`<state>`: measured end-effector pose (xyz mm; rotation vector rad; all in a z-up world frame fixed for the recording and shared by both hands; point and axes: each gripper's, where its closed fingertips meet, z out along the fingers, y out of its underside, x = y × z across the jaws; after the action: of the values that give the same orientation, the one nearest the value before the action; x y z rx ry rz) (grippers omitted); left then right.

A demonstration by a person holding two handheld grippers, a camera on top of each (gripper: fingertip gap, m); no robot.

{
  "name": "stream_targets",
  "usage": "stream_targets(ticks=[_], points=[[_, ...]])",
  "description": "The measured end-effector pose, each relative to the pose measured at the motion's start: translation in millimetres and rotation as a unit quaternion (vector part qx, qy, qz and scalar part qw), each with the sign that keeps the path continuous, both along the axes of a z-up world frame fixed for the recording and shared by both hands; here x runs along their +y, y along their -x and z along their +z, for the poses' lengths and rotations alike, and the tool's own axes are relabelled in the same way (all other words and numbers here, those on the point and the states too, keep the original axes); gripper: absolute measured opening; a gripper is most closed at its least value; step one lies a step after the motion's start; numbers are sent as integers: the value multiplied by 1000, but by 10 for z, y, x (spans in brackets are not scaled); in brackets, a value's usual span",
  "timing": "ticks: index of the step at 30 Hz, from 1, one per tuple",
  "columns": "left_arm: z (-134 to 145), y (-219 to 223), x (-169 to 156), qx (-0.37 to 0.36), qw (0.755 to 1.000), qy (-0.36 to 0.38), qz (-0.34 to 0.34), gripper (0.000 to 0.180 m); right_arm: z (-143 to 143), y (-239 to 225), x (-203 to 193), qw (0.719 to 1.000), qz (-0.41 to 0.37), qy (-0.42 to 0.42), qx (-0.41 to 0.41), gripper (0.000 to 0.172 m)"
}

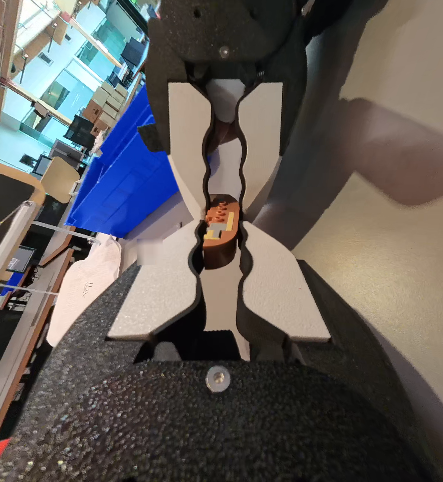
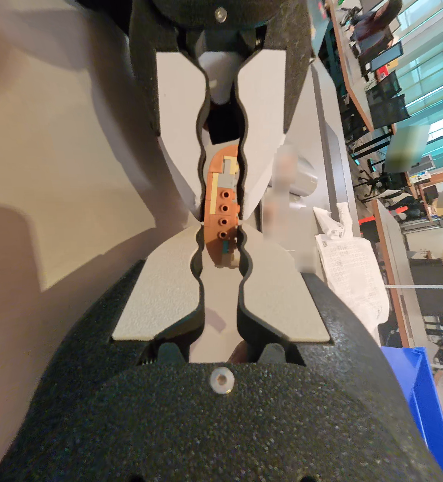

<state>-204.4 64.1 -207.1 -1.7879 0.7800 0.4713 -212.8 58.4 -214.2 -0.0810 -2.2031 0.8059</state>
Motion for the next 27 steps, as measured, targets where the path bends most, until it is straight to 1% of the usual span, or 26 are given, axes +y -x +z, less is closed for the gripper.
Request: stream_targets(ticks=[4,7,9,19,27], points=[[73,34,-18,-31,999,-9,5,23,89,31,54,1000,-3,6,11,27],[81,86,-27,-37,999,-6,18,23,111,53,116,1000,-9,-1,15,25],[91,91,-24,-45,999,-4,22,23,105,47,111,1000,-8,-4,18,21],[53,55,-9,-45,999,9,19,23,25,57,91,998,-11,-46,40,21],[70,39,-8,-48,999,5,15,23,36,43,95,998,-11,-48,39,20]])
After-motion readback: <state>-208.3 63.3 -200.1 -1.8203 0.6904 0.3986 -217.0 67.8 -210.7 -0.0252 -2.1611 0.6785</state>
